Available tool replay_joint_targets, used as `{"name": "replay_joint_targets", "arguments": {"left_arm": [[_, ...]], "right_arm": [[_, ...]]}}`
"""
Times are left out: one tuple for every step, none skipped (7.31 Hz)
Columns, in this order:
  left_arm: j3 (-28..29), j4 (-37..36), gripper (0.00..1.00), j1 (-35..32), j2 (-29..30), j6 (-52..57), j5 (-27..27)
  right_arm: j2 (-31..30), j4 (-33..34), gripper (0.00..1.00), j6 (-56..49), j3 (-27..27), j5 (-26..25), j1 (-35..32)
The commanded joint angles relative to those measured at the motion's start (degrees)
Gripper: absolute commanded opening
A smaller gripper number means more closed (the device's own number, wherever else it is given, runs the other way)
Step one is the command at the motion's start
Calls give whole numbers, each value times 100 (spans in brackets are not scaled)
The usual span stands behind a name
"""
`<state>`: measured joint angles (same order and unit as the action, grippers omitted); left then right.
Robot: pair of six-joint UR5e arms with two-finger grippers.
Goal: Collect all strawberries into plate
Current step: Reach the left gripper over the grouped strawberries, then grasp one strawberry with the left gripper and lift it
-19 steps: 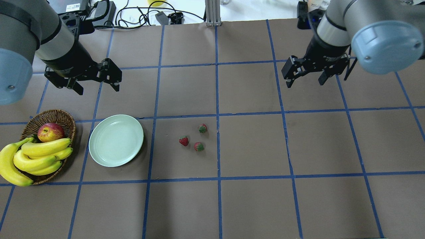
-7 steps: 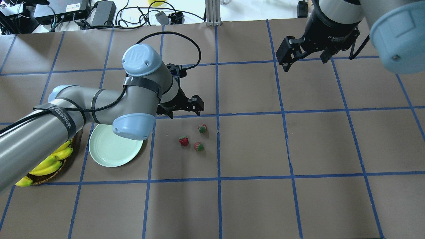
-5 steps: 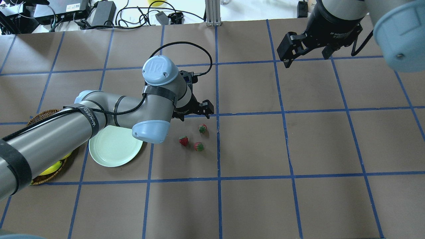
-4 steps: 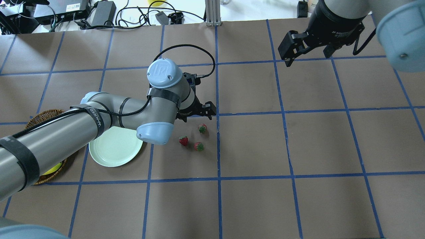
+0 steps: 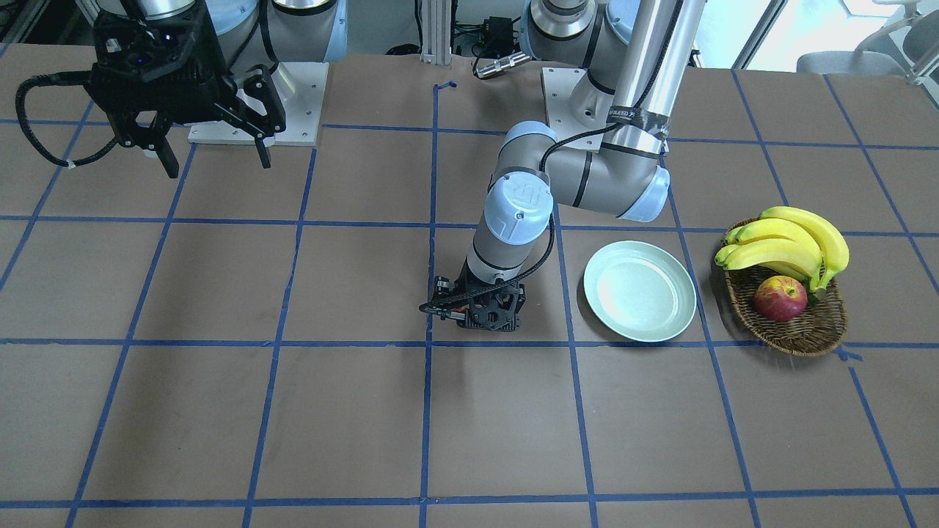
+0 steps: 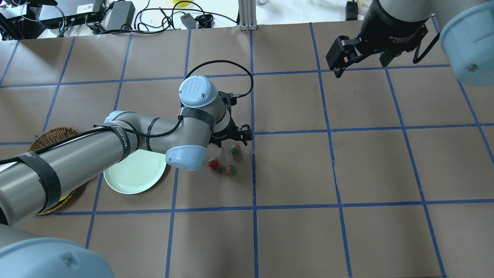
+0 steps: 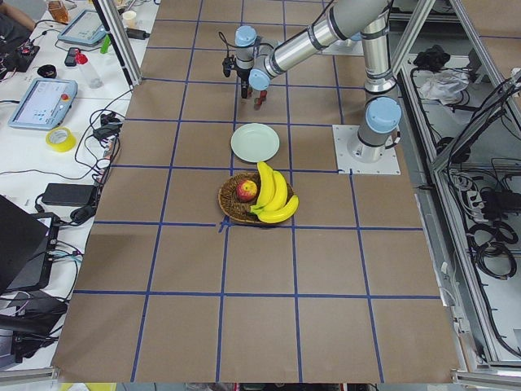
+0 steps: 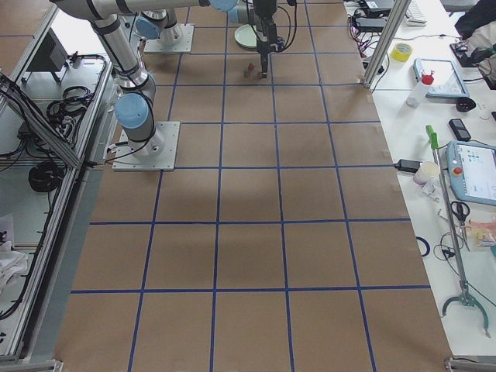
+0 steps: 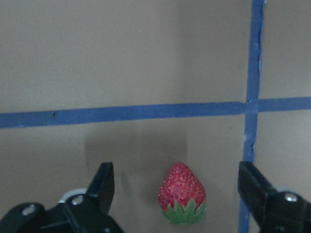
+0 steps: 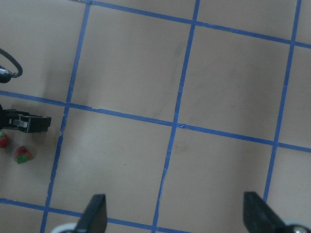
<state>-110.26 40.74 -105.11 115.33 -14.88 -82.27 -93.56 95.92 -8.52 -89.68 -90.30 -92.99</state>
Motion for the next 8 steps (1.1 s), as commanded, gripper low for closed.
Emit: {"name": "replay_joint_targets", "arguments": {"left_arm": [[13,188,70,0,7,38,0],[22,276,32,0,7,64,104],[57,321,0,8,-19,64,253],[144,338,0,8,-19,56,246],[232,460,0,8,-45,47,229],[328,566,0,17,-72,47,194],[425,759,0,61,-194,55,176],[687,1195,0,279,-317,82,19]], "right_arm": [[-4,5,100,-9,-41,29,-8],[-4,5,100,-9,-41,30,-8],[-4,5,100,-9,-41,21,-8],[-4,5,100,-9,-41,30,-8],[-4,5,100,-9,-41,38,-8],[5,5,100,-9,-41,47,-8],[-4,5,100,-9,-41,47,-8],[-4,5,100,-9,-41,56,-8]]}}
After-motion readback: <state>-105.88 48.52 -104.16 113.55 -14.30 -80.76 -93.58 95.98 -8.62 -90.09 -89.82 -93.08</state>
